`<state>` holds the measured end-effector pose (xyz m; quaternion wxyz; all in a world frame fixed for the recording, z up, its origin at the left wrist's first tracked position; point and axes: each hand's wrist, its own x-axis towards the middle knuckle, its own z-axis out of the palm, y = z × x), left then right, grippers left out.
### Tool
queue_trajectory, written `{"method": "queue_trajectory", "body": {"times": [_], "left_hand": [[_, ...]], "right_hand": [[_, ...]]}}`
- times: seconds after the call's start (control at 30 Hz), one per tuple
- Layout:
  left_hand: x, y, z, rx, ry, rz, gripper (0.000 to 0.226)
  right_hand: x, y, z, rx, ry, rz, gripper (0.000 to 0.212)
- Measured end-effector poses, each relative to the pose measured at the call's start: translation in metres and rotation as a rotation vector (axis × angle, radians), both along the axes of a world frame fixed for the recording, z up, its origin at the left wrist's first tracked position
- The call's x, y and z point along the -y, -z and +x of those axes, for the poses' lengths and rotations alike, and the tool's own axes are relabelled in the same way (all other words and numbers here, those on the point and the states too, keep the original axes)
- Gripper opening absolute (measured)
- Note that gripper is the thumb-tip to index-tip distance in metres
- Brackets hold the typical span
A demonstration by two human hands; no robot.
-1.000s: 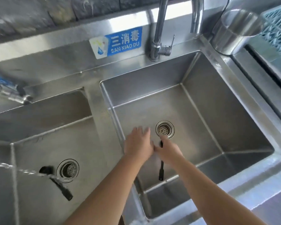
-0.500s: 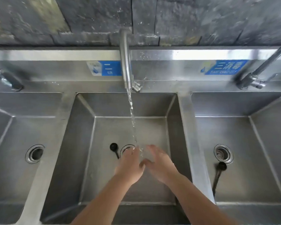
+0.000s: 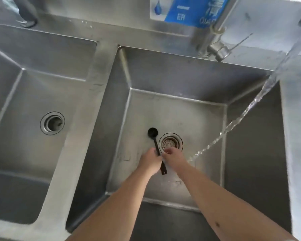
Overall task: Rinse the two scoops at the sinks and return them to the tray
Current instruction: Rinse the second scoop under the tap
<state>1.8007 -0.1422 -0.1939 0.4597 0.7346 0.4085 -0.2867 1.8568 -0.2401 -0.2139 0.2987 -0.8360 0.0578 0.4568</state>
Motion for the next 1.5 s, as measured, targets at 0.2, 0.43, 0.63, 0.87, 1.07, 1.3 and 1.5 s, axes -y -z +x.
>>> {"method": "queue_trajectory", "body": {"times": [0.2,0.43,0.63,0.87,1.07,1.3,1.5], "left_hand": [[-0.024,0.056,0.020,-0.010,-0.201,-0.012,0.035],[-0.027,0.066,0.024,0.067,-0.086,-0.018,0.026],[-0.009,0.026,0.011,0.120,-0.096,-0.212,0.004],[0.032,-0.043,0.006,0.220,-0.301,-0.480,0.029],[0.057,-0.074,0.024,0.281,-0.440,-0.719,0.062],[0.077,-0.101,0.038,0.282,-0.395,-0.723,0.041],[0.084,-0.101,0.042,0.256,-0.403,-0.647,0.023]], "right_hand": [[-0.025,0.042,0.003,0.114,-0.152,-0.037,0.033],[-0.025,0.044,0.006,0.098,-0.157,0.023,0.027],[0.016,-0.009,-0.010,-0.126,0.202,0.262,0.014],[0.071,-0.077,-0.024,-0.192,0.350,0.298,0.017],[0.101,-0.130,-0.024,-0.182,0.443,0.336,0.013],[0.121,-0.157,-0.028,-0.177,0.542,0.391,0.014],[0.127,-0.164,-0.033,-0.158,0.528,0.440,0.008]]}}
